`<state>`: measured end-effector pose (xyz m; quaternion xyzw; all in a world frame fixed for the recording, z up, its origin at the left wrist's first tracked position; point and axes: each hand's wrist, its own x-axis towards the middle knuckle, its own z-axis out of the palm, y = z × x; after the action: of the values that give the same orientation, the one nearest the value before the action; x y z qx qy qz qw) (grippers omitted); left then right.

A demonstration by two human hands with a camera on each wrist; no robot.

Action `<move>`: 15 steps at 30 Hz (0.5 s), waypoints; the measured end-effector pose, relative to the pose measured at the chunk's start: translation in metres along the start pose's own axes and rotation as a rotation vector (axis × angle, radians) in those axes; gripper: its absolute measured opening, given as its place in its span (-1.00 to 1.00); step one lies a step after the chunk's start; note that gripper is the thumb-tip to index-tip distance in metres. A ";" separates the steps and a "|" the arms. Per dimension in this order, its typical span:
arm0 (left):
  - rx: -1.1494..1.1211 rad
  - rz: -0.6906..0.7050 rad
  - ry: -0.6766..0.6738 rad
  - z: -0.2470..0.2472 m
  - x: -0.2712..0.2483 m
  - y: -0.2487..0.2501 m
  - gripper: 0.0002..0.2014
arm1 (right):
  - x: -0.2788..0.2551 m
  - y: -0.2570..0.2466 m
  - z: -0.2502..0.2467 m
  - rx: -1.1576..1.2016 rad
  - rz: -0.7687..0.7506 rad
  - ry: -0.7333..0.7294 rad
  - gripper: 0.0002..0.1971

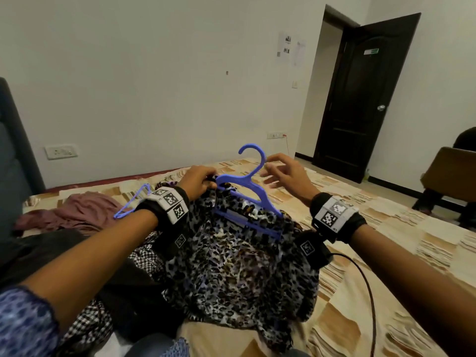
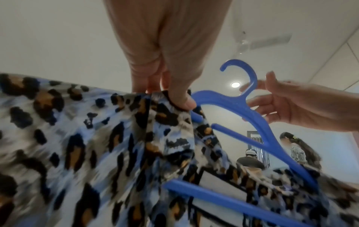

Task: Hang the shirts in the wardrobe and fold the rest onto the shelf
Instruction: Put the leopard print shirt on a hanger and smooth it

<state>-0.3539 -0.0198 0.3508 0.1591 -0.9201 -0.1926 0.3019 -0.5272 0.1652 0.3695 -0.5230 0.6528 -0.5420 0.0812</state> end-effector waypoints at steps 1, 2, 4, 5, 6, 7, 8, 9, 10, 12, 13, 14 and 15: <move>-0.012 -0.007 0.032 0.001 0.000 -0.001 -0.84 | 0.001 0.008 -0.007 -0.080 0.078 0.036 -0.73; -0.029 -0.016 0.064 0.001 0.000 -0.003 -0.83 | 0.001 0.018 -0.013 -0.198 0.168 0.028 -0.68; -0.056 -0.021 0.113 -0.002 0.001 -0.004 -0.83 | -0.002 0.035 -0.021 -0.421 0.400 -0.146 -0.58; -0.059 -0.019 0.121 -0.003 0.001 -0.003 -0.82 | -0.005 0.041 -0.022 -0.464 0.520 -0.258 -0.57; -0.051 -0.017 0.118 -0.004 0.002 -0.004 -0.82 | -0.008 0.046 -0.023 -0.445 0.583 -0.339 -0.61; -0.034 -0.018 0.108 -0.004 0.002 -0.003 -0.82 | -0.009 0.046 -0.023 -0.403 0.575 -0.369 -0.69; -0.009 -0.027 0.096 -0.003 0.002 -0.003 -0.82 | -0.008 0.045 -0.024 -0.374 0.503 -0.338 -0.73; 0.016 -0.042 0.092 -0.002 0.002 -0.003 -0.83 | -0.006 0.041 -0.025 -0.404 0.390 -0.261 -0.73; 0.034 -0.064 0.101 -0.001 0.002 -0.004 -0.83 | -0.003 0.039 -0.026 -0.479 0.266 -0.164 -0.70; 0.048 -0.122 0.149 0.001 0.004 -0.007 -0.85 | -0.001 0.028 -0.025 -0.641 0.065 0.008 -0.71; 0.046 -0.148 0.179 0.002 0.006 -0.007 -0.85 | -0.001 0.022 -0.023 -0.694 -0.007 0.065 -0.71; 0.044 -0.167 0.202 0.002 0.008 -0.007 -0.85 | -0.002 0.017 -0.020 -0.708 -0.057 0.092 -0.70; 0.047 -0.180 0.218 0.003 0.011 -0.005 -0.84 | -0.004 0.014 -0.017 -0.698 -0.077 0.100 -0.70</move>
<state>-0.3627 -0.0281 0.3517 0.2681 -0.8681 -0.1787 0.3775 -0.5449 0.1764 0.3635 -0.5162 0.7817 -0.3139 -0.1548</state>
